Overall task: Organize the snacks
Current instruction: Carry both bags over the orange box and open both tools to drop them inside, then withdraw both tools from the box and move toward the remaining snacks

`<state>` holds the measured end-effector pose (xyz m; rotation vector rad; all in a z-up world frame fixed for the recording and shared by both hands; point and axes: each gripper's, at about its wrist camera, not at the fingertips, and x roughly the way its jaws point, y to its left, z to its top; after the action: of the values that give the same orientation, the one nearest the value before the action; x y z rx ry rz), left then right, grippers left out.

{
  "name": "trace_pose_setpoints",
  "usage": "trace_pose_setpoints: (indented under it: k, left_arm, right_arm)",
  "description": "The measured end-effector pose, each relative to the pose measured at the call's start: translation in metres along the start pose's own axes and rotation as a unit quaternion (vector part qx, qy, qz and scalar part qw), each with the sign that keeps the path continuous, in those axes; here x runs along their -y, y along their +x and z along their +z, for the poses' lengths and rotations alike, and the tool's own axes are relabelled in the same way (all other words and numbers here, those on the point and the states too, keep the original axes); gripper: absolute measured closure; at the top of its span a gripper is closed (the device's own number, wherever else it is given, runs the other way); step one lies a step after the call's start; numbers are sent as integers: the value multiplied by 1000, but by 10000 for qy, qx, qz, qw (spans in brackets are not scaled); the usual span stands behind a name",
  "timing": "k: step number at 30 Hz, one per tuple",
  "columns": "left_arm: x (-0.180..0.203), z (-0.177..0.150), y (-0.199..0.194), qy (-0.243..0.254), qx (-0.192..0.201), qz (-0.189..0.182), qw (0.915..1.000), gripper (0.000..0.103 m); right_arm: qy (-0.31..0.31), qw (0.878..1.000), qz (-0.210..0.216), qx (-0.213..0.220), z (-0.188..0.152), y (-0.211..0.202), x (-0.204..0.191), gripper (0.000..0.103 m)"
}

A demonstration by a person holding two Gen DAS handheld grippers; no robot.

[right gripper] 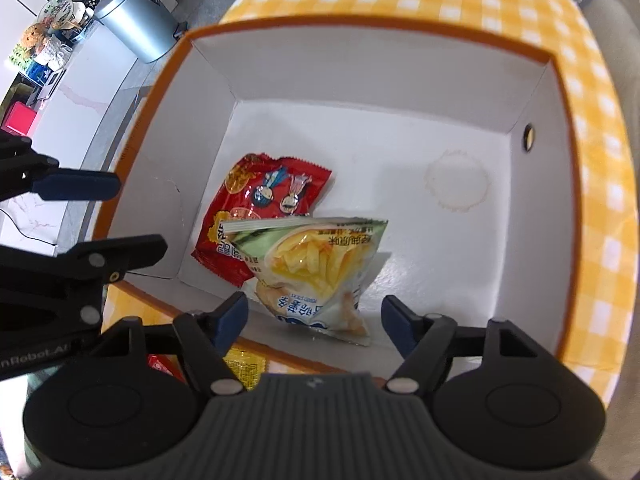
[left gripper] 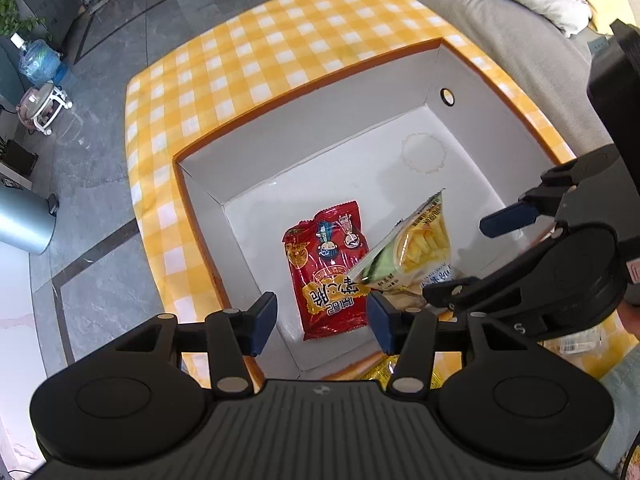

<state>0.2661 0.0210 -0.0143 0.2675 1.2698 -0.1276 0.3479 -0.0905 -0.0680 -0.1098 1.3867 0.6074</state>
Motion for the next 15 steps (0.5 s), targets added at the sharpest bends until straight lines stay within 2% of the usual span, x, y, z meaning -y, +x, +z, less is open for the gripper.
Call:
trace_pose_setpoints:
  k: [8,15]
  left_arm:
    - [0,-18,-36,-119,442,42,9989,42]
    - [8,-53,-62,-71,900,97,9959,42]
  right_arm:
    - [-265,9979,-228,552,-13,-39,-16,32]
    - [-531,9898,-397,1262,-49,-80,-34,32]
